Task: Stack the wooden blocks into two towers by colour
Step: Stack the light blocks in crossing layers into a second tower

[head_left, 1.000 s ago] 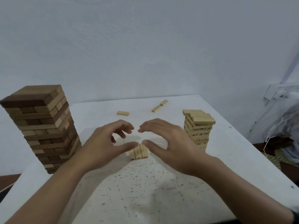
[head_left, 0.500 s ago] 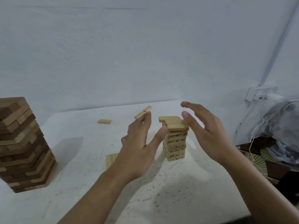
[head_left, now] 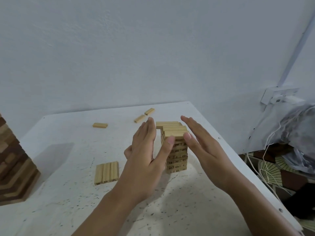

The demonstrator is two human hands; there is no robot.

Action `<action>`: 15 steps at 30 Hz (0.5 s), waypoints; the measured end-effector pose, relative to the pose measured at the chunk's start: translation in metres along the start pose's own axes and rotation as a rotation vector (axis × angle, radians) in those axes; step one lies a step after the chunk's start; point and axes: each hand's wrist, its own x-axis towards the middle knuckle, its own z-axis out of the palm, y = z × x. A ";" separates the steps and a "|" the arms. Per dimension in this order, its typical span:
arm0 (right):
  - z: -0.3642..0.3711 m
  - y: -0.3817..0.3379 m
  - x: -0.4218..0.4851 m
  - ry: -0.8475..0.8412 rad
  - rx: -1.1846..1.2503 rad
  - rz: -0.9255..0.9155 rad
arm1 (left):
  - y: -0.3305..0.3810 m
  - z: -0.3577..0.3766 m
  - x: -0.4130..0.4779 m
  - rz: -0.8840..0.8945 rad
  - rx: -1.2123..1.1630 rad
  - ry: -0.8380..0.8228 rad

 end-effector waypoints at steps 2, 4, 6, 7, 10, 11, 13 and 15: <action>0.001 0.002 0.001 0.001 -0.010 -0.014 | -0.002 0.002 0.000 -0.012 0.004 -0.007; 0.002 0.003 0.002 0.002 -0.021 -0.027 | -0.001 0.003 0.000 -0.026 0.000 -0.016; 0.001 0.004 0.003 0.004 -0.033 -0.042 | 0.001 0.006 -0.001 -0.024 0.003 -0.019; 0.002 0.004 0.003 0.003 -0.038 -0.049 | 0.002 0.006 -0.001 -0.020 0.009 -0.018; 0.002 0.005 0.005 -0.005 -0.050 -0.059 | 0.001 0.008 0.000 0.001 0.044 -0.017; 0.002 0.005 0.005 -0.004 -0.055 -0.062 | 0.001 0.009 0.001 0.008 0.058 -0.015; 0.003 0.006 0.005 -0.002 -0.064 -0.069 | 0.000 0.009 0.000 0.019 0.071 -0.014; 0.005 0.006 0.006 -0.001 -0.070 -0.078 | 0.001 0.010 0.000 0.029 0.077 -0.022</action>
